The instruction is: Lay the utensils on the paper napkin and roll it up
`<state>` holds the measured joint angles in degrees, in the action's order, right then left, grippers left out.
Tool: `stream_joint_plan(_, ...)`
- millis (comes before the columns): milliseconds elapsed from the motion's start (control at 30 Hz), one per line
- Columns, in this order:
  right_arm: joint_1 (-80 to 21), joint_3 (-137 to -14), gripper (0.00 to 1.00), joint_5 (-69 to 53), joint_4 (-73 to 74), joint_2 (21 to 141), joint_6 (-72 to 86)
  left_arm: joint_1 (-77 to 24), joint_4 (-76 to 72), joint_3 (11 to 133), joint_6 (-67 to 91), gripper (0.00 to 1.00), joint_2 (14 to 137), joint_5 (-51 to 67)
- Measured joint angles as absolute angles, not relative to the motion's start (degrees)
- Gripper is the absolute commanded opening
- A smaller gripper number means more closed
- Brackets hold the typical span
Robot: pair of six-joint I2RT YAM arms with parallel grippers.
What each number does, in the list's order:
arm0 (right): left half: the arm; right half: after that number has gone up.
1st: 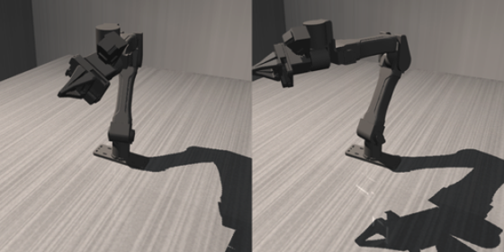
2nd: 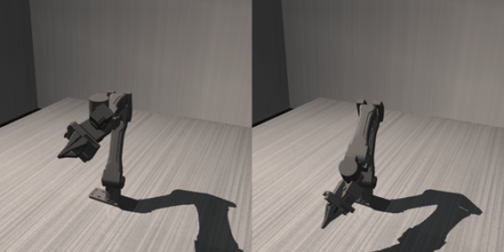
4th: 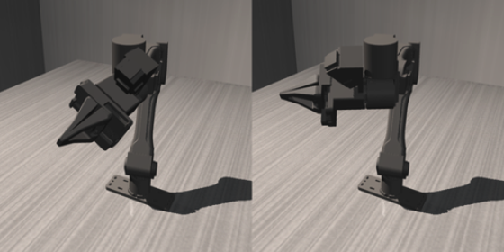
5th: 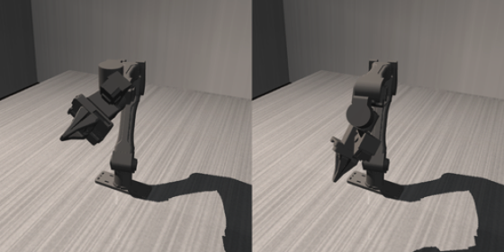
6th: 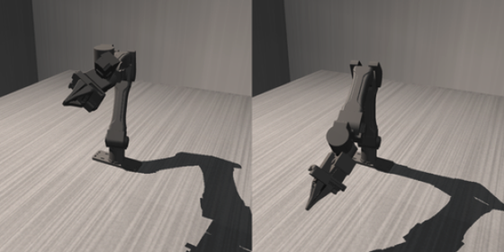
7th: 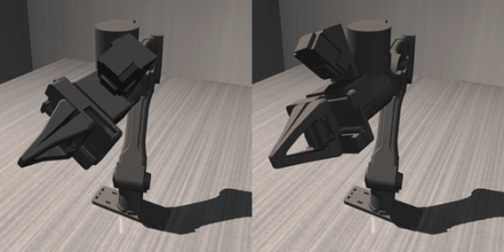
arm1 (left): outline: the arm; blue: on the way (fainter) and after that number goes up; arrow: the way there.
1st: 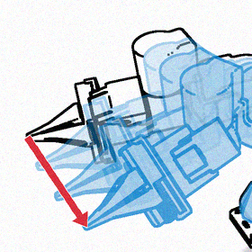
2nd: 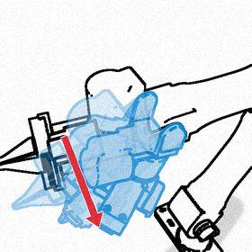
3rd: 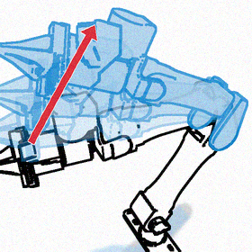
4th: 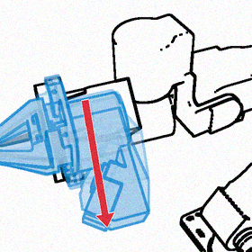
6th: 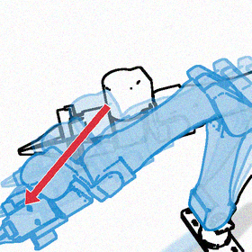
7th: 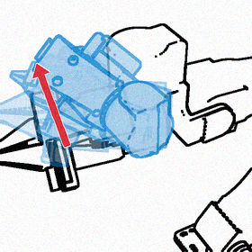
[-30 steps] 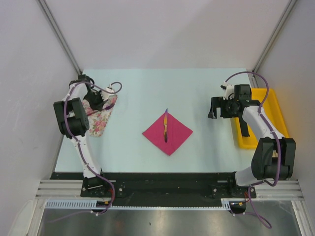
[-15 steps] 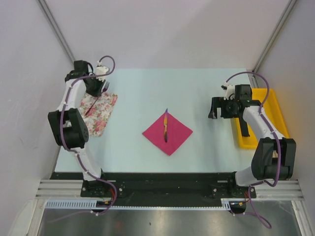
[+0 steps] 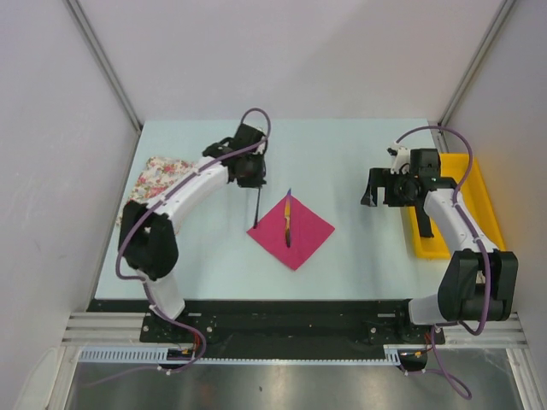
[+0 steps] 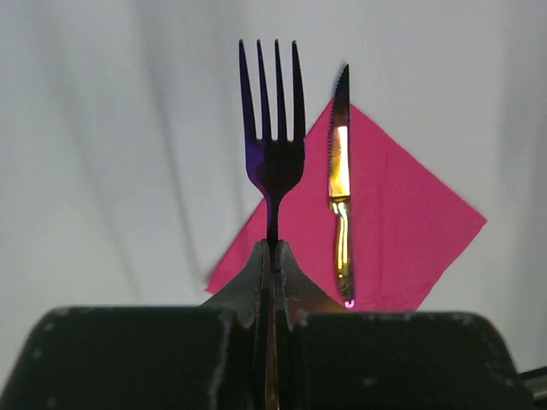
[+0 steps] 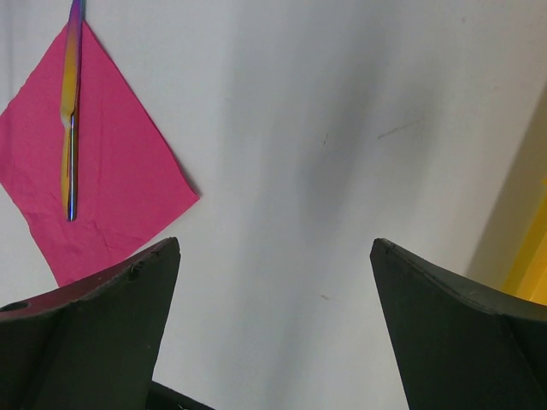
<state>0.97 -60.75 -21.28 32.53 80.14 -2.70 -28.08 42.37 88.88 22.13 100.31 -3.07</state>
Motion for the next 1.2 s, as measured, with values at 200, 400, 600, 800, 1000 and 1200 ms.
stream_joint_plan(200,0.97,-59.05,1.0,-21.5,32.51,79.44,-1.87,-36.88,42.39,90.98,35.29,0.0,110.0,-6.07)
stream_joint_plan(400,1.1,-57.25,1.0,-21.5,32.29,78.39,-1.83,-42.87,41.43,94.65,40.77,0.0,117.08,-6.35)
stream_joint_plan(600,1.61,-56.45,1.0,-21.52,32.32,78.17,-1.65,-43.38,40.03,97.89,42.61,0.0,120.25,-7.79)
stream_joint_plan(800,1.63,-56.42,1.0,-21.96,32.29,78.17,-1.56,-43.4,39.48,98.91,42.65,0.0,122.02,-9.76)
stream_joint_plan(1000,1.63,-56.42,1.0,-22.15,32.29,78.17,-1.5,-43.4,39.42,100.01,42.54,0.01,123.44,-11.73)
stream_joint_plan(1200,1.83,-56.36,1.0,-22.17,32.32,78.17,-1.5,-43.4,39.51,100.01,42.48,0.01,124.33,-12.91)
